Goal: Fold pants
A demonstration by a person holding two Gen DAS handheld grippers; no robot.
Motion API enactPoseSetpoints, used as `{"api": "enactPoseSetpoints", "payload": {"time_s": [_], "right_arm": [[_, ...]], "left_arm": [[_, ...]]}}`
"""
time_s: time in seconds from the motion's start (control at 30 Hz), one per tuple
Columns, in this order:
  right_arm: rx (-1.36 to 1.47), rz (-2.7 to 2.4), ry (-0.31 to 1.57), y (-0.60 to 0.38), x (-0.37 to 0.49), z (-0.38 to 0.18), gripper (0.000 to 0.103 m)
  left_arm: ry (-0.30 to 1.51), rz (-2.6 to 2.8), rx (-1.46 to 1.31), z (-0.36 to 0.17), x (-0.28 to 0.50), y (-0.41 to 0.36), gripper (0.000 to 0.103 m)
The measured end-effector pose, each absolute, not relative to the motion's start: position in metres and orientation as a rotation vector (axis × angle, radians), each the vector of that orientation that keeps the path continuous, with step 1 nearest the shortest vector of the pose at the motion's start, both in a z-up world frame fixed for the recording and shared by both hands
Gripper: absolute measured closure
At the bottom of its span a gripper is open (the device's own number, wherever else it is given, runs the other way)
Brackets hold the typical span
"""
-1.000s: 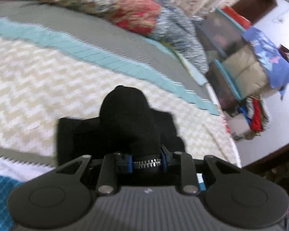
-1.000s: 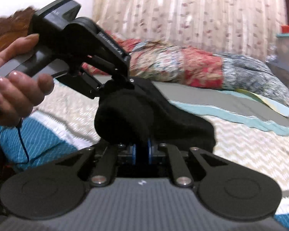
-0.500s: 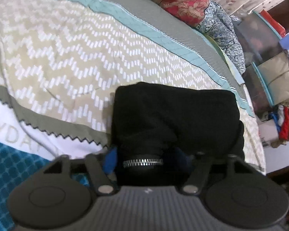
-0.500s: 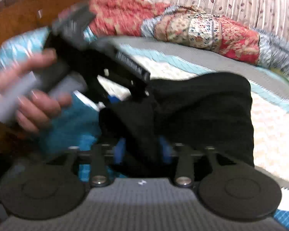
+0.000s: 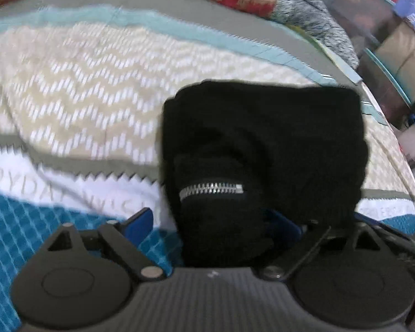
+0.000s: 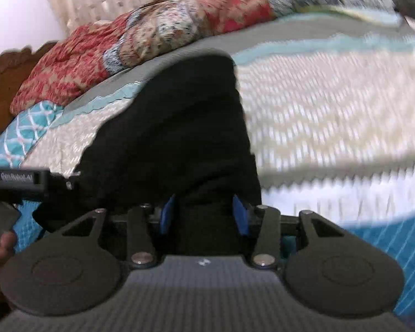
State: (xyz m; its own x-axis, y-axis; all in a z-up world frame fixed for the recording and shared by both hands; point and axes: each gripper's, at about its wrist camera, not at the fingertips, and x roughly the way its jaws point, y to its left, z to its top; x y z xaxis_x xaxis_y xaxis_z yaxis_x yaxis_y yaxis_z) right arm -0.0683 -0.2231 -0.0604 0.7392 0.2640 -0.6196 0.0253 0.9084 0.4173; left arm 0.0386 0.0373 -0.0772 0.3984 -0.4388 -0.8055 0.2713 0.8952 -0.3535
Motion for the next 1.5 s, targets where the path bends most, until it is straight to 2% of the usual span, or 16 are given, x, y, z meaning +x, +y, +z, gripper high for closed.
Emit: {"api": "enactPoseSetpoints", "payload": {"time_s": [0.13,0.2,0.33,0.37,0.47,0.6,0.73,0.8,0.9,1.03,1.13,1.2,1.37,1.5], "right_arm": [[0.355,0.170,0.715,-0.221,-0.075,-0.039,0.054],[0.376,0.174,0.663,-0.236,-0.076,-0.023,0.054],[0.406,0.143,0.585,-0.254,-0.067,-0.004,0.054],[0.400,0.140,0.583,-0.255,-0.061,-0.004,0.055],[0.378,0.154,0.588,-0.253,-0.039,-0.002,0.067],[0.374,0.190,0.607,-0.246,-0.013,-0.008,0.068],[0.408,0.180,0.716,-0.245,0.015,-0.034,0.067],[0.401,0.145,0.760,-0.245,0.025,-0.054,0.063],[0.528,0.146,0.768,-0.257,0.025,-0.073,0.062],[0.467,0.139,0.759,-0.247,0.017,-0.064,0.062],[0.492,0.125,0.754,-0.252,0.015,-0.052,0.057],[0.517,0.122,0.714,-0.261,0.007,-0.040,0.054],[0.528,0.147,0.630,-0.269,-0.039,-0.017,0.054],[0.509,0.180,0.656,-0.257,-0.062,-0.025,0.054]], "left_arm": [[1.084,-0.436,-0.223,-0.072,0.041,0.048,0.008],[1.050,-0.434,-0.212,-0.058,0.036,0.050,0.012],[0.950,-0.461,-0.285,-0.023,0.027,0.062,0.012],[0.925,-0.469,-0.295,-0.015,0.026,0.062,0.012],[0.873,-0.524,-0.294,0.000,0.023,0.050,0.013],[0.885,-0.573,-0.216,-0.009,0.026,0.018,0.017],[0.960,-0.543,-0.155,-0.044,0.033,0.004,0.019],[0.965,-0.537,-0.132,-0.056,0.033,0.004,0.019],[0.941,-0.552,-0.093,-0.057,0.028,0.004,0.018],[0.936,-0.557,-0.072,-0.058,0.027,0.002,0.017],[0.947,-0.551,-0.085,-0.050,0.027,0.003,0.019],[0.927,-0.549,-0.120,-0.037,0.022,0.011,0.018],[0.871,-0.547,-0.197,-0.016,0.015,0.031,0.017],[0.961,-0.489,-0.148,-0.041,0.021,0.025,0.021]]}}
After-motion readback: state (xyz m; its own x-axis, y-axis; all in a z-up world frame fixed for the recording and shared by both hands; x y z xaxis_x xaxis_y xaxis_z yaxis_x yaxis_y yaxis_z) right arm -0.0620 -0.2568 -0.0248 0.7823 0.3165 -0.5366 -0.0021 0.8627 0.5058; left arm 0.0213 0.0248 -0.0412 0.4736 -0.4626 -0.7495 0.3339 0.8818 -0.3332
